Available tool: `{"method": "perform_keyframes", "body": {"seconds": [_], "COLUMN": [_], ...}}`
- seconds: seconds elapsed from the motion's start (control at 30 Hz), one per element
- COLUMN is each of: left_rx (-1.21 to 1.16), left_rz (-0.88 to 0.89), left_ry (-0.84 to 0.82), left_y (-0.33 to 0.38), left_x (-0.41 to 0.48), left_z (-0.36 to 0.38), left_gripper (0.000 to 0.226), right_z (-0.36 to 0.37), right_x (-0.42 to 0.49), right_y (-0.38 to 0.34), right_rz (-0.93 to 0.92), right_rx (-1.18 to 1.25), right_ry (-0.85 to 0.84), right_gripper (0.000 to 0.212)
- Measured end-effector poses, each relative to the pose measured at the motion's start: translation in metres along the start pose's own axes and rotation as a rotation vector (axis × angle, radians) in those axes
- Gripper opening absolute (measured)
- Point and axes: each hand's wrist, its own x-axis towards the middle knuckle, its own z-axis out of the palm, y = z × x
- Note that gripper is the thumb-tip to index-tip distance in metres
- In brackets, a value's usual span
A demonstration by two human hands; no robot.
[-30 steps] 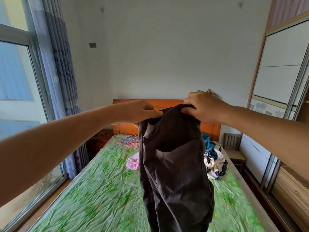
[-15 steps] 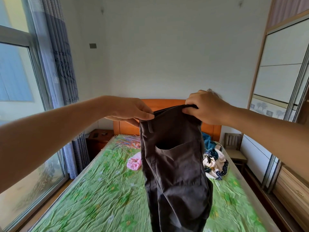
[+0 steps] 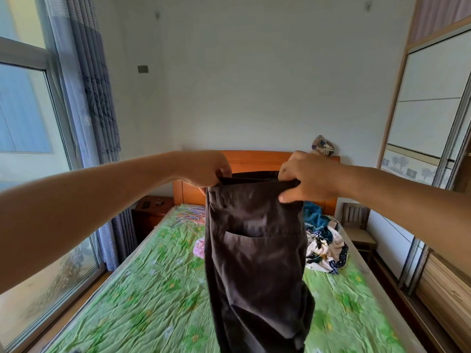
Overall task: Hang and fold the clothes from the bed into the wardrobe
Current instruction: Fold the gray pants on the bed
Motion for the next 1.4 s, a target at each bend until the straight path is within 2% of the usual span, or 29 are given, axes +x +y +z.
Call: {"method": "perform_keyframes", "body": {"seconds": [0.03, 0.07, 0.13, 0.17, 0.23, 0.3, 0.4, 0.5, 0.57, 0.63, 0.7, 0.73, 0.77, 0.83, 0.9, 0.97, 1.0, 1.07, 1.1, 1.13, 1.17, 1.23, 1.27, 1.4], "left_rx": [0.054, 0.097, 0.135, 0.150, 0.188, 0.208, 0.162, 0.087, 0.037, -0.069, -0.211, -0.273, -0.320, -0.337, -0.308, -0.240, -0.170, 0.046, 0.152, 0.217, 0.240, 0.228, 0.214, 0.084], "left_rz": [0.019, 0.037, 0.057, 0.063, 0.056, 0.038, 0.031, 0.072, 0.104, 0.120, 0.131, 0.136, 0.142, 0.123, 0.089, 0.100, 0.123, 0.185, 0.200, 0.199, 0.185, 0.149, 0.146, 0.204], "left_ry": [0.012, 0.028, 0.034, 0.026, 0.003, 0.016, 0.082, 0.105, 0.122, 0.151, 0.183, 0.191, 0.198, 0.210, 0.220, 0.317, 0.350, 0.343, 0.315, 0.268, 0.243, 0.247, 0.248, 0.176], "left_y": [0.002, 0.003, 0.005, 0.004, -0.001, -0.009, -0.020, -0.024, -0.025, -0.027, -0.028, -0.029, -0.029, -0.030, -0.027, -0.021, -0.015, 0.001, 0.010, 0.019, 0.024, 0.029, 0.029, 0.025], "left_x": [0.000, -0.001, -0.002, -0.002, -0.005, -0.009, -0.015, -0.022, -0.025, -0.027, -0.028, -0.029, -0.029, -0.031, -0.031, -0.033, -0.034, -0.036, -0.035, -0.032, -0.028, -0.018, -0.014, -0.009], "left_z": [-0.002, -0.004, -0.007, -0.009, -0.017, -0.028, -0.047, -0.063, -0.070, -0.074, -0.075, -0.075, -0.073, -0.071, -0.070, -0.074, -0.077, -0.077, -0.074, -0.070, -0.067, -0.064, -0.066, -0.072], "left_gripper": [0.033, 0.037, 0.043, 0.043, 0.042, 0.041, 0.036, 0.038, 0.039, 0.039, 0.037, 0.035, 0.033, 0.031, 0.030, 0.015, 0.032, 0.086, 0.099, 0.100, 0.090, 0.050, 0.037, 0.024], "right_z": [-0.001, -0.001, 0.002, 0.003, 0.002, -0.003, -0.013, -0.018, -0.021, -0.024, -0.023, -0.017, -0.010, 0.005, 0.013, 0.008, 0.004, -0.002, -0.005, -0.007, -0.008, -0.008, -0.007, 0.000], "right_x": [-0.001, -0.003, -0.004, -0.005, -0.006, -0.003, 0.001, 0.002, 0.002, 0.003, 0.000, -0.001, -0.002, 0.000, 0.004, 0.009, 0.011, 0.014, 0.016, 0.017, 0.018, 0.018, 0.017, 0.014], "right_y": [-0.003, -0.006, -0.009, -0.010, -0.007, -0.006, -0.004, -0.007, -0.009, -0.010, -0.010, -0.010, -0.011, -0.018, -0.025, -0.030, -0.033, -0.038, -0.040, -0.043, -0.045, -0.047, -0.046, -0.042], "right_rz": [0.023, 0.032, 0.046, 0.032, -0.008, -0.032, -0.071, -0.067, -0.063, -0.065, -0.044, -0.029, -0.013, 0.025, 0.078, 0.070, 0.046, -0.003, -0.021, -0.038, -0.051, -0.066, -0.067, -0.068], "right_rx": [-0.019, 0.026, 0.209, 0.257, 0.329, 0.462, 0.676, 0.805, 0.764, 0.809, 1.080, 1.251, 1.395, 1.490, 1.476, 1.498, 1.506, 1.501, 1.497, 1.499, 1.503, 1.499, 1.493, 1.483], "right_ry": [-0.105, -0.200, -0.334, -0.331, -0.214, 0.002, 0.347, 0.460, 0.541, 0.632, 0.633, 0.572, 0.482, 0.399, 0.477, 0.547, 0.556, 0.549, 0.546, 0.546, 0.550, 0.563, 0.570, 0.581], "right_gripper": [0.052, 0.053, 0.037, 0.031, 0.030, 0.027, 0.013, 0.007, 0.013, 0.034, 0.063, 0.068, 0.062, 0.037, 0.027, 0.026, 0.025, 0.023, 0.023, 0.024, 0.027, 0.031, 0.032, 0.030]}}
